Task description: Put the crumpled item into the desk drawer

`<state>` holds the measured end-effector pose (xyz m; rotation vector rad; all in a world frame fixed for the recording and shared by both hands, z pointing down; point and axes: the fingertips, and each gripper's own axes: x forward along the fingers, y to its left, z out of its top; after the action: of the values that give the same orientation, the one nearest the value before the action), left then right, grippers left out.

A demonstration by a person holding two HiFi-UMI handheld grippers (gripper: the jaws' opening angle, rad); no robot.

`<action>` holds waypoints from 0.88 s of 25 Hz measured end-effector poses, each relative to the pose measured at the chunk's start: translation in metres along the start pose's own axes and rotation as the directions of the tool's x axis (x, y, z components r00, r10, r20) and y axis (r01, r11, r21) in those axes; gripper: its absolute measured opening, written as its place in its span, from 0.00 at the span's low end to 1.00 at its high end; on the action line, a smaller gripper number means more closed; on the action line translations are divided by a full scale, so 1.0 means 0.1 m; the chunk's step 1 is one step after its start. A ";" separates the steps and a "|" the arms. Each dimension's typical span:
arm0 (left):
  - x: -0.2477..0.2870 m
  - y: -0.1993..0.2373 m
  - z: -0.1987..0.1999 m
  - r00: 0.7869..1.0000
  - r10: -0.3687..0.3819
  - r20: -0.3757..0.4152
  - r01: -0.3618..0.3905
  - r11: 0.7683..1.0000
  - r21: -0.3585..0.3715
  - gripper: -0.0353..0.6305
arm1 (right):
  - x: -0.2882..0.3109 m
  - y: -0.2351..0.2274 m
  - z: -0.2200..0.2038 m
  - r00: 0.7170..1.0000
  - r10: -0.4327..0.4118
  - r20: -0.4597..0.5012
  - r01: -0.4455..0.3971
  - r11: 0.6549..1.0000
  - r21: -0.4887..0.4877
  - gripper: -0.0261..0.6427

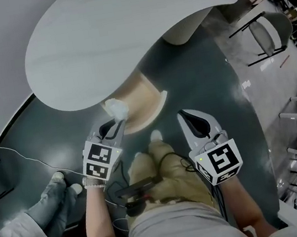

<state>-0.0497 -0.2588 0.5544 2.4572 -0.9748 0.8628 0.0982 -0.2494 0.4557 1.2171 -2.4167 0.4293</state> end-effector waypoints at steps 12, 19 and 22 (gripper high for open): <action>0.68 0.15 -0.49 0.982 -0.060 -0.178 0.066 0.997 0.028 0.14 | 0.24 -0.20 -0.25 1.000 0.012 -0.004 -0.012 1.000 0.009 0.05; 0.98 0.20 -0.81 0.951 -0.086 -0.296 0.097 0.995 0.023 0.15 | 0.35 -0.30 -0.33 1.000 0.013 -0.004 -0.013 1.000 0.009 0.05; 1.07 0.18 -0.88 0.941 -0.089 -0.326 0.099 0.995 0.014 0.16 | 0.34 -0.34 -0.36 1.000 0.008 -0.009 -0.008 1.000 0.013 0.05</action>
<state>-0.0362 -0.2782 0.6921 2.2647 -0.7246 1.2084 0.1153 -0.2771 0.5065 1.2090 -2.4153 0.4524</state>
